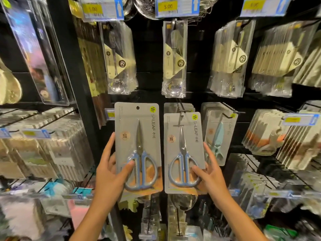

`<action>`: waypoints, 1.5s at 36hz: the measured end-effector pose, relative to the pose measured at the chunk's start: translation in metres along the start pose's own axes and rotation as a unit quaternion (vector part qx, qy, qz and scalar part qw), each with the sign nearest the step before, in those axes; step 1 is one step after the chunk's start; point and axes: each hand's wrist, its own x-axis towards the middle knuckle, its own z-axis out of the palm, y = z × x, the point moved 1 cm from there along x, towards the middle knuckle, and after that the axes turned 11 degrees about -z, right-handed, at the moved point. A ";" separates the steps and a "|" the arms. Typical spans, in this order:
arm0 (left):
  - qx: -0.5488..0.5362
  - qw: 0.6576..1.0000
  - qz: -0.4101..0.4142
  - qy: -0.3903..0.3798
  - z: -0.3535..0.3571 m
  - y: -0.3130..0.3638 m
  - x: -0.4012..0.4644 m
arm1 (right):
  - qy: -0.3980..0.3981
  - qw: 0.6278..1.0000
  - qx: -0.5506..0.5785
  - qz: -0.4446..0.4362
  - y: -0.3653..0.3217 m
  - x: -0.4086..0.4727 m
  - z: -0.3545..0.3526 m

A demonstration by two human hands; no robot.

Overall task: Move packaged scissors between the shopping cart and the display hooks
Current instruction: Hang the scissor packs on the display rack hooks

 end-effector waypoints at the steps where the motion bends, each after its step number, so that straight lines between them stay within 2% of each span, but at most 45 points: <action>1: -0.002 1.000 0.006 0.002 0.000 0.001 0.001 | 0.004 1.000 0.001 -0.003 0.002 0.001 0.001; 8: -0.006 1.000 0.023 0.001 0.000 0.006 0.010 | 0.019 1.000 -0.008 -0.023 0.015 0.017 0.011; 19: -0.030 0.999 0.040 0.001 -0.003 0.017 0.014 | -0.027 0.983 -0.168 -0.073 0.026 0.046 0.026; 23: -0.030 0.998 0.046 0.006 -0.005 0.018 0.015 | -0.031 0.967 -0.246 -0.063 0.045 0.061 0.021; 27: -0.033 0.998 0.049 0.004 -0.007 0.017 0.018 | -0.042 0.960 -0.272 -0.052 0.067 0.078 0.017; 33: -0.038 0.998 0.050 -0.004 -0.010 0.015 0.021 | -0.037 0.949 -0.313 -0.025 0.055 0.076 0.025; 39: -0.030 0.998 0.055 -0.003 -0.012 0.011 0.026 | -0.002 0.956 -0.286 -0.058 0.062 0.048 0.035; 41: -0.029 0.998 0.053 -0.005 -0.013 0.009 0.027 | -0.027 0.964 -0.256 -0.065 0.062 0.036 0.044; 44: -0.019 0.998 0.051 -0.010 -0.011 0.007 0.029 | -0.073 0.983 -0.152 -0.069 0.043 0.023 0.063; 48: -0.017 0.999 0.047 -0.013 -0.003 0.004 0.030 | -0.127 0.986 -0.066 -0.083 0.005 0.016 0.084; 52: -0.013 0.998 0.052 -0.020 0.007 0.001 0.027 | -0.179 0.980 -0.033 -0.081 -0.020 0.014 0.096; 54: -0.016 0.998 0.053 -0.024 0.010 -0.001 0.026 | -0.175 0.980 -0.047 -0.088 -0.024 0.012 0.096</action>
